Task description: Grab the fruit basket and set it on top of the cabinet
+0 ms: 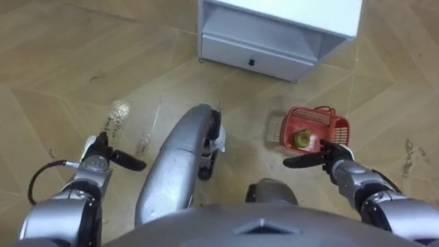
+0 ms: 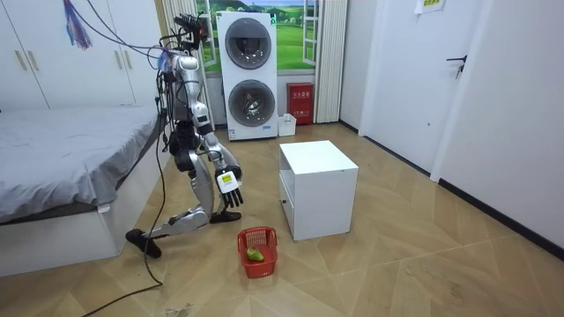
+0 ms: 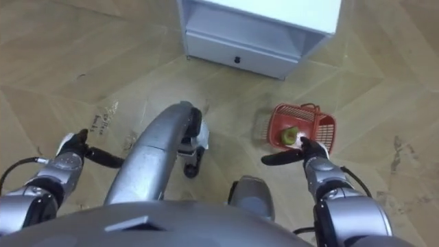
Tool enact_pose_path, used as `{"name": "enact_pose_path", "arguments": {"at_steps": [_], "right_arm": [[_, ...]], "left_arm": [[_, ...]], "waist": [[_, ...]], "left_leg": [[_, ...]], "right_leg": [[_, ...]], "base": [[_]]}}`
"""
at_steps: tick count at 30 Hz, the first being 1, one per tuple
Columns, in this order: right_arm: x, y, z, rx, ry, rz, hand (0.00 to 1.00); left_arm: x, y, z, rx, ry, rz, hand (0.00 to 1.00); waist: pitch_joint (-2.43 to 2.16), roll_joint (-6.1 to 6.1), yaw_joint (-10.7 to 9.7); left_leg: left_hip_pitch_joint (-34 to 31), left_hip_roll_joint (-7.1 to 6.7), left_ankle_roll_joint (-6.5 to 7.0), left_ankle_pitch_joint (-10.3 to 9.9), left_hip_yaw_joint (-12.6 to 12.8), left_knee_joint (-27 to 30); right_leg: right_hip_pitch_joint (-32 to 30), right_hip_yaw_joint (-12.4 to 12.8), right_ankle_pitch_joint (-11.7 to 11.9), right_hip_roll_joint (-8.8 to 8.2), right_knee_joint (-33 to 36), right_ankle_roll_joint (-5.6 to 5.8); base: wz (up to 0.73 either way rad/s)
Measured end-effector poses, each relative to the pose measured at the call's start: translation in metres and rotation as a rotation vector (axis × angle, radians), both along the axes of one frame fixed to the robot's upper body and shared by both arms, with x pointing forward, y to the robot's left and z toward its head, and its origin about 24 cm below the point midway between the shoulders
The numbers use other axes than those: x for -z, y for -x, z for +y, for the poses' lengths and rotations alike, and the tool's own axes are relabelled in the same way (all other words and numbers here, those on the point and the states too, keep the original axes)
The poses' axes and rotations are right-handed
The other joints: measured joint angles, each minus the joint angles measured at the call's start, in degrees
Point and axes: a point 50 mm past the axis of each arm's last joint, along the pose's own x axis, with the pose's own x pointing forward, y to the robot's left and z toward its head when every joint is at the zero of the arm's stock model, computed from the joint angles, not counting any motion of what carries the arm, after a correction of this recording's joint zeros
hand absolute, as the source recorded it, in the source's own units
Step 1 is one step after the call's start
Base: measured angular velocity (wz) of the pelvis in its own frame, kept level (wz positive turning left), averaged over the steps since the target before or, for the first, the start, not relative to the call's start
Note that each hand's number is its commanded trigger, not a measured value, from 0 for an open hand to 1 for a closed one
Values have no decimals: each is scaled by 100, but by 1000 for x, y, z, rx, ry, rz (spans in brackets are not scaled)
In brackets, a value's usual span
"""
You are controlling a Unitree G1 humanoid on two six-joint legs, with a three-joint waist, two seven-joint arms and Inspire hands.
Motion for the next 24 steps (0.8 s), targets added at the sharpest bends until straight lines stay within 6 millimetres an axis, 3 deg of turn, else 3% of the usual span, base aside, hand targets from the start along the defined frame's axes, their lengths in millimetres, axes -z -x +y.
{"name": "enact_pose_path", "arguments": {"at_steps": [2,3,7,9,12,14,17,18,19,23,24], "right_arm": [[1,3,0,9,-10,4,0],[2,4,0,26,-19,5,0],[2,6,0,67,-37,-2,0],[2,5,0,82,-43,-10,0],[2,5,1,90,-41,-13,0],[1,3,0,105,-23,-25,0],[0,4,-3,132,5,-46,0],[-2,2,-4,145,19,-59,0],[-5,-3,-7,157,40,-82,0],[-20,-27,-12,195,87,-202,0],[-27,-36,-14,207,101,-251,0]], "left_arm": [[3,10,2,-25,4,15,0],[3,12,4,-21,-2,16,0],[5,22,5,18,-26,11,0],[6,27,5,8,-27,8,0],[6,32,7,-20,-25,-7,0],[7,35,7,-21,-34,-16,0],[7,38,8,-45,-41,-26,0],[8,41,8,-49,-45,-20,0],[8,45,8,-50,-44,-12,0],[12,64,8,-67,-60,18,0],[12,65,8,-64,-69,13,0]], "waist": [[-5,-20,-41],[1,-111,-44],[-1,-244,-297],[1,-265,-410],[5,-341,-579],[0,-369,-671],[-12,-378,-825],[-17,-396,-865],[-22,-403,-885],[-54,-400,-860],[-55,-395,-918]], "left_leg": [[-237,-12,-13,-210,133,505],[-368,-23,-42,-296,279,724],[-571,-87,-61,-342,631,1069],[-600,-87,-84,-333,688,1102],[-662,-82,-326,-305,690,1107],[-707,-68,-357,-298,690,1108],[-692,66,-454,-252,685,1114],[-693,75,-677,-247,678,1119],[-684,75,-737,-230,674,1134],[-667,69,-694,-253,631,1182],[-667,126,-688,-256,635,1190]], "right_leg": [[-79,62,-91,-70,573,-7],[-159,117,-115,-209,922,-2],[-202,169,-145,-584,1581,27],[-204,170,-153,-623,1697,35],[-259,169,-169,-615,1822,61],[-314,167,-171,-612,1916,63],[-315,119,-209,-661,2003,11],[-316,95,-248,-766,2041,-23],[-335,111,-293,-849,2085,-19],[-387,136,-478,-919,2235,-11],[-385,129,-493,-932,2276,-20]], "base": [[7],[17],[22],[19],[11],[9],[4],[-10],[-21],[-37],[16]]}}
